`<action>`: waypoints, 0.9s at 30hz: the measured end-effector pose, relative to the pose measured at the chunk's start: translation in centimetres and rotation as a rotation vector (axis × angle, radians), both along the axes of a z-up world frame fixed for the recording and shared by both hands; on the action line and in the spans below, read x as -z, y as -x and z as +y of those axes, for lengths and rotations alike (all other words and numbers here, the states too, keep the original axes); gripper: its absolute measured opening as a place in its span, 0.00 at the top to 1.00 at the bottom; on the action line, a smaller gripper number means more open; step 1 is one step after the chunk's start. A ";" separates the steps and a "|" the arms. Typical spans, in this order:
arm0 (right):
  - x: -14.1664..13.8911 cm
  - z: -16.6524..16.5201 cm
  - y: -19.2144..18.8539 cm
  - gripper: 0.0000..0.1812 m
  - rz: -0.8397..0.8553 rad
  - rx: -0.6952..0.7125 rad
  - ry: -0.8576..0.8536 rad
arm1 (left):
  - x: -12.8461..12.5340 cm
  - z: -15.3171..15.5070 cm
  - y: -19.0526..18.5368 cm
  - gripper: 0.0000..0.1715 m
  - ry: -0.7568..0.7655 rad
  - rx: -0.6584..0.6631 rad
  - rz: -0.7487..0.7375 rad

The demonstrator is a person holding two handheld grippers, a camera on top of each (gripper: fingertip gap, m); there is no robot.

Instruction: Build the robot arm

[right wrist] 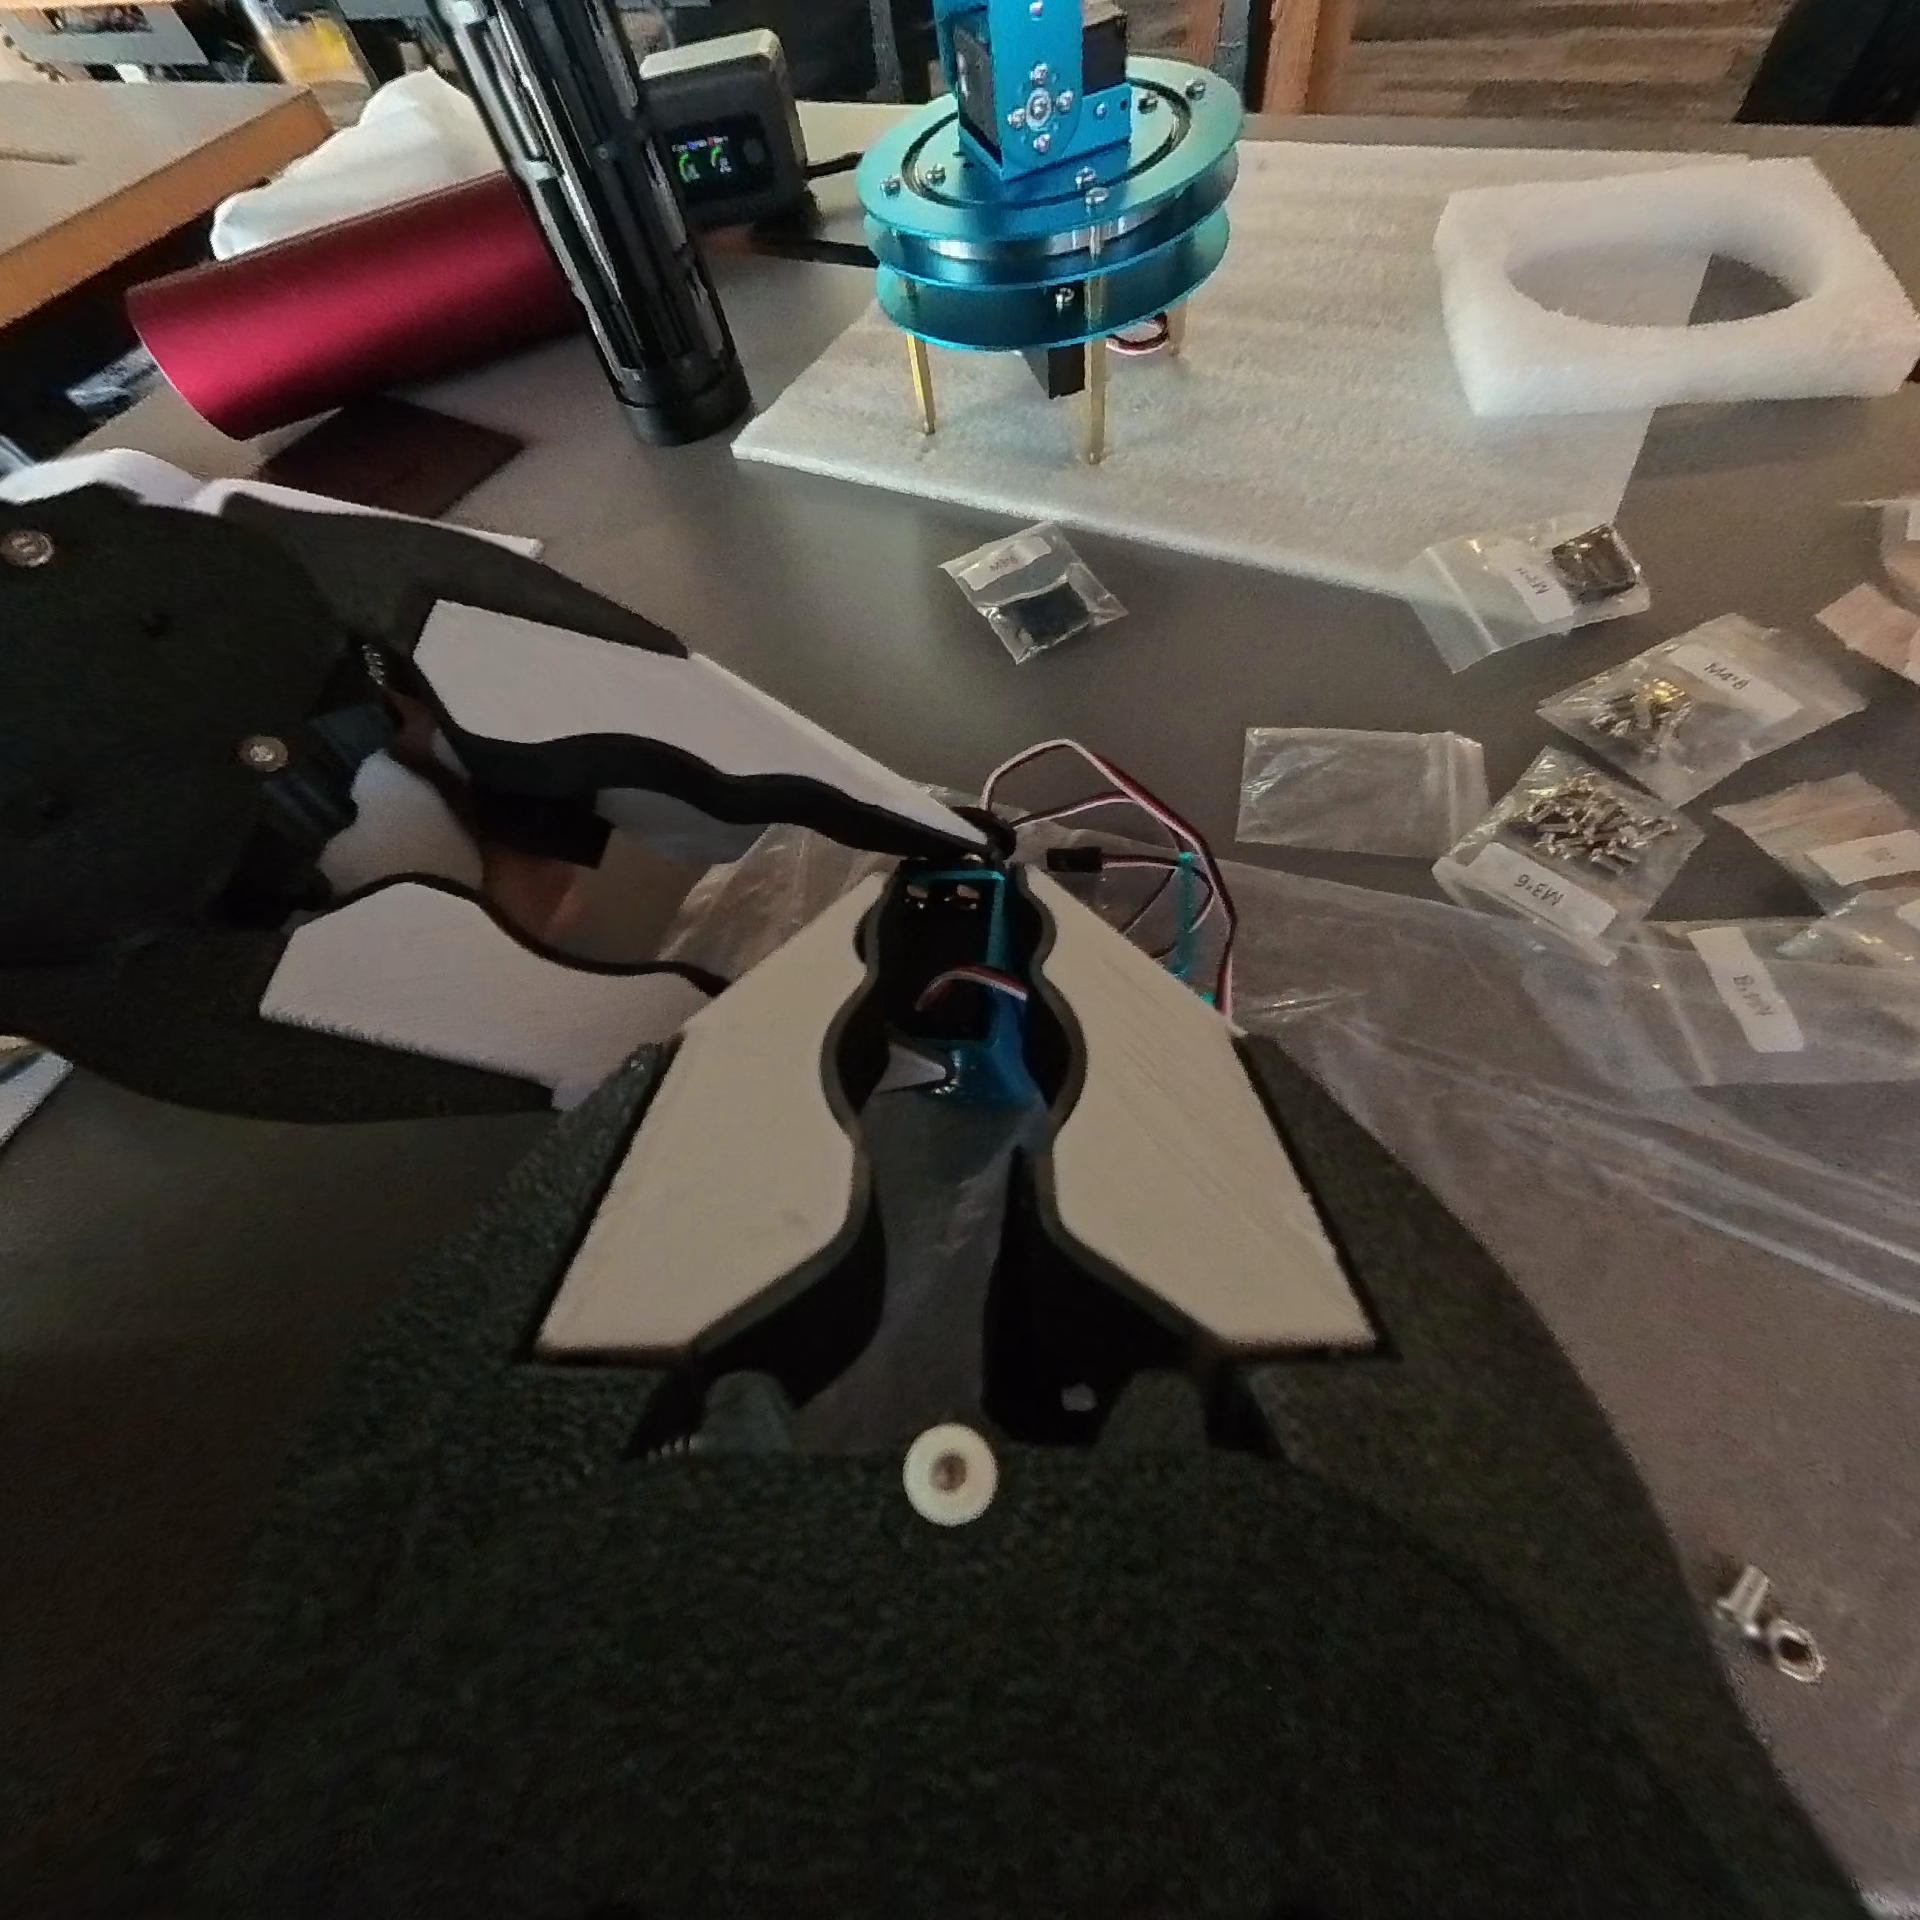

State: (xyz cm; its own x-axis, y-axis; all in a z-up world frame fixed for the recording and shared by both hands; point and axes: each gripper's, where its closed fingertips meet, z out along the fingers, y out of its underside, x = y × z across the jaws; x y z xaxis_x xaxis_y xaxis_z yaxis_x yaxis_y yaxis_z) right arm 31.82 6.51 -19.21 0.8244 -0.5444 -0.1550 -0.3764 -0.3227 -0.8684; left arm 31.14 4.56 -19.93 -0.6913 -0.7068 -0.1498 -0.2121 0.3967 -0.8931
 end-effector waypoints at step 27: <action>-0.1 0.0 0.0 0.91 -0.010 -0.009 0.003 | 0.0 0.0 0.1 0.77 0.008 0.003 0.007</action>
